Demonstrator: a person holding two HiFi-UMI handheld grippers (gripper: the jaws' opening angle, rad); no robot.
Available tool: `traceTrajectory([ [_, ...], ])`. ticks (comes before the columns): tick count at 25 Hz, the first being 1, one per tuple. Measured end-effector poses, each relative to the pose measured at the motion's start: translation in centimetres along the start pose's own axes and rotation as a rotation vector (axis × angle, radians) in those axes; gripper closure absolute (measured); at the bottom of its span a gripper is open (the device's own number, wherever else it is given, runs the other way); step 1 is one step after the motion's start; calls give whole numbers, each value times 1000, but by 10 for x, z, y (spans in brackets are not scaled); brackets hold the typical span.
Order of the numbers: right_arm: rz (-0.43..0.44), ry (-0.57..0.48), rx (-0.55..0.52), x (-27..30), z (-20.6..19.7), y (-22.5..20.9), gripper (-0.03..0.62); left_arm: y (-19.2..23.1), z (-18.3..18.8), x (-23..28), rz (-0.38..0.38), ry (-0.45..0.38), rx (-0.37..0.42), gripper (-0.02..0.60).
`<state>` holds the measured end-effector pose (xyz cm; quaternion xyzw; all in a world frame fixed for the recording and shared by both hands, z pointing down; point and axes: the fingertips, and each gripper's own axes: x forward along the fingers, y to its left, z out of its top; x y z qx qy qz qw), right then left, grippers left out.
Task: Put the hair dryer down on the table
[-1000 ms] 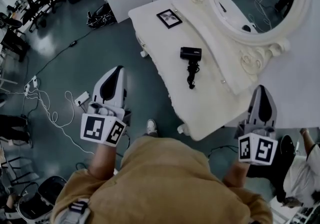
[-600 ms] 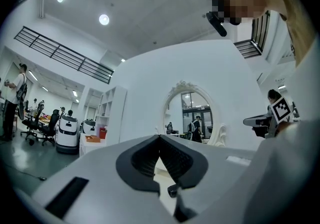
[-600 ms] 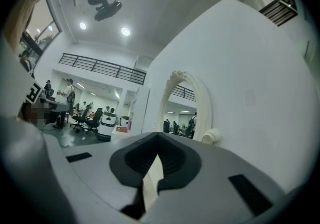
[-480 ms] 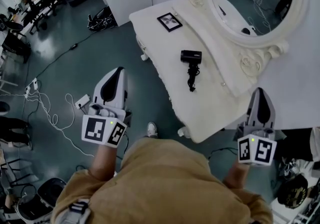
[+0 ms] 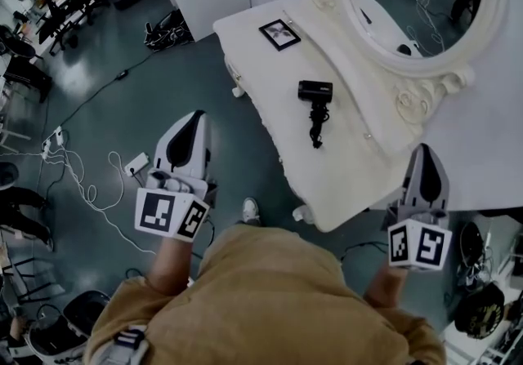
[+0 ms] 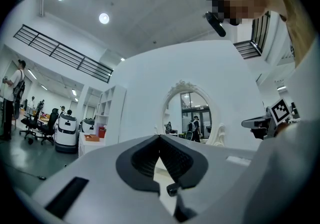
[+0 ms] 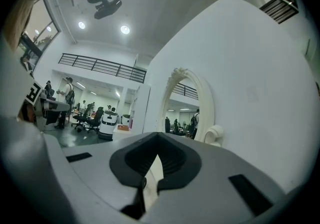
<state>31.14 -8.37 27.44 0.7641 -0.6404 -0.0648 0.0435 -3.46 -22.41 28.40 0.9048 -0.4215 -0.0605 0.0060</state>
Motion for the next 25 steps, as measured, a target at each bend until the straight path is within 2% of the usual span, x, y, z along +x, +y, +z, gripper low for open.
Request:
traceTrajectory([
  [25,22,9,-23,15,3,27,591,18,-8,0,-11,10,-21,578],
])
